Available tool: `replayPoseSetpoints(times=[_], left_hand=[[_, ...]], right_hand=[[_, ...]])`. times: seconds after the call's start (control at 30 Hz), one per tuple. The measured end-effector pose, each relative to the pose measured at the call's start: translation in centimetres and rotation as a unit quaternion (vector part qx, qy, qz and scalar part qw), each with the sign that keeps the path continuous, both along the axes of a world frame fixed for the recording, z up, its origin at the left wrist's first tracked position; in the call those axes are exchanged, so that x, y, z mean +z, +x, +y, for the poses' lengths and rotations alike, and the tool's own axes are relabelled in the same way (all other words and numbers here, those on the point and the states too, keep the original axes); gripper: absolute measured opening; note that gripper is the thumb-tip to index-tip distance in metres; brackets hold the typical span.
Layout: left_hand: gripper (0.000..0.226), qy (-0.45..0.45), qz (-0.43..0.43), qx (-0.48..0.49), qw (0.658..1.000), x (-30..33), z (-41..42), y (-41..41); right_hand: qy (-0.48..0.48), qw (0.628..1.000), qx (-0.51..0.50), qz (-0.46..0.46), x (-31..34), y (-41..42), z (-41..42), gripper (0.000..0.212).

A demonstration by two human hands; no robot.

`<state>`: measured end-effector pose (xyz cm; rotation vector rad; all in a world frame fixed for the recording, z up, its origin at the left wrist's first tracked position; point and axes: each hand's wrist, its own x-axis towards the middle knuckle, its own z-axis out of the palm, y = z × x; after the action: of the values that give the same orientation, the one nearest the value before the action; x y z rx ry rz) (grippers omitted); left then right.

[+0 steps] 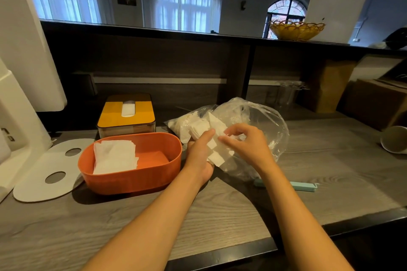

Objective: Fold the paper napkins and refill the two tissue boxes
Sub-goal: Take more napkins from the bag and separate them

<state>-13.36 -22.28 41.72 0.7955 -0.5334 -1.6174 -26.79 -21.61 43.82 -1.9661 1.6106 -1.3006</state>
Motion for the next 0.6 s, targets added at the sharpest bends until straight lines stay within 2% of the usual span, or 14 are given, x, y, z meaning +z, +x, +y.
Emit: replayPoseSetpoints(times=[0.07, 0.13, 0.2, 0.3, 0.37, 0.5, 0.6], left_hand=[[0.04, 0.007, -0.019, 0.013, 1.0, -0.2, -0.23, -0.1], [0.029, 0.016, -0.041, 0.021, 0.999, -0.29, -0.24, -0.13], [0.025, 0.021, -0.047, 0.022, 0.998, -0.32, -0.19, -0.13], [0.032, 0.029, -0.038, 0.027, 0.998, -0.25, -0.2, 0.01], [0.025, 0.028, -0.022, 0.039, 0.999, -0.17, -0.18, 0.06], [0.011, 0.019, 0.001, 0.058, 0.998, 0.08, -0.13, 0.13], [0.013, 0.017, 0.001, 0.058, 0.998, 0.26, -0.2, 0.36]], right_hand=[[-0.006, 1.0, -0.008, 0.003, -0.06, 0.05, -0.01, 0.015], [-0.007, 1.0, -0.012, -0.007, -0.06, 0.03, -0.07, 0.02], [0.002, 1.0, -0.018, -0.003, -0.18, 0.06, -0.19, 0.015], [0.006, 0.996, -0.028, -0.084, -0.05, 0.11, -0.07, 0.016], [-0.003, 0.987, -0.06, -0.149, 0.15, -0.17, 0.05, 0.02], [0.094, 0.97, -0.084, -0.206, 0.32, -0.64, 0.17, 0.019], [0.139, 0.966, -0.052, -0.209, 0.61, -0.55, 0.16, 0.013]])
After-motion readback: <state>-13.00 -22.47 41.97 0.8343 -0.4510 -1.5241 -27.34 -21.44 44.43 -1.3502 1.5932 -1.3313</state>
